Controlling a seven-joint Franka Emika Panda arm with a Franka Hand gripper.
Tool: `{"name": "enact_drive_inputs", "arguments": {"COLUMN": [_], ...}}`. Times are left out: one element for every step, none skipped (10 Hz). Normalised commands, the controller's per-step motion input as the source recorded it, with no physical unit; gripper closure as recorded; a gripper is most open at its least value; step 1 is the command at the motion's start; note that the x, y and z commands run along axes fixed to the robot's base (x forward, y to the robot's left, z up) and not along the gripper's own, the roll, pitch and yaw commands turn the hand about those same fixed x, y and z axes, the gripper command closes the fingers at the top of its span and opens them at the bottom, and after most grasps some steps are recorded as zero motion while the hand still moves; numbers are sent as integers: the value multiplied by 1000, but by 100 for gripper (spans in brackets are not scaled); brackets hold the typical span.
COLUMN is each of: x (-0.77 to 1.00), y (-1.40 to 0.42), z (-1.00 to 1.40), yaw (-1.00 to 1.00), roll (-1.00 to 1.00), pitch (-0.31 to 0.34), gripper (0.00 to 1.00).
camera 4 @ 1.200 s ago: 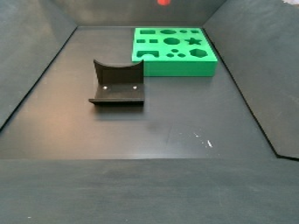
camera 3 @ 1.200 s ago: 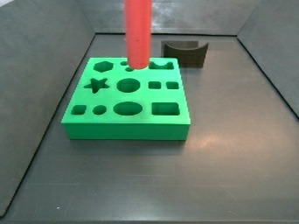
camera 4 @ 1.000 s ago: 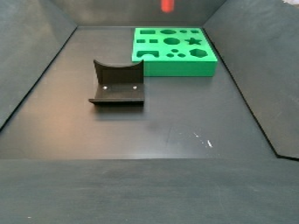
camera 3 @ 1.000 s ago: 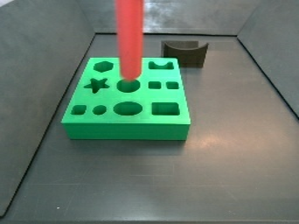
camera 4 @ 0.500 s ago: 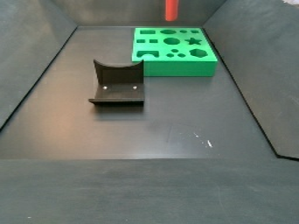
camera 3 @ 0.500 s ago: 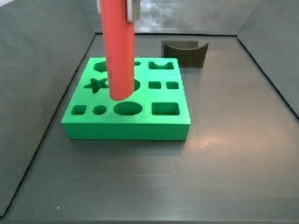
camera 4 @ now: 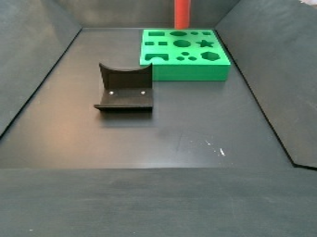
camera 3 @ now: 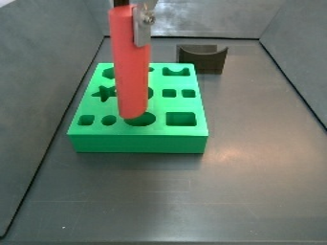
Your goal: Insert the oval object.
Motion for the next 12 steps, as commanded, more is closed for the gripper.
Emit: {"name": "enact_drive_inputs", "arguments": {"x": [17, 0, 0, 0, 0, 114, 171, 214, 280, 329, 163, 29], "y": [0, 0, 0, 0, 0, 0, 0, 0, 0, -60, -186, -83], "z": [-137, -146, -149, -146, -157, -171, -123, -74, -11, -89, -146, -160], "yaw": [-1000, -1000, -1000, -1000, -1000, -966, -923, -883, -826, -754, -683, -466], "roll": [0, 0, 0, 0, 0, 3, 0, 0, 0, -41, -120, -160], "pitch": [-23, -11, -10, -10, -4, -6, -1, 0, 0, 0, 0, 0], "gripper": [100, 100, 100, 100, 100, 100, 100, 100, 100, 100, 100, 100]}}
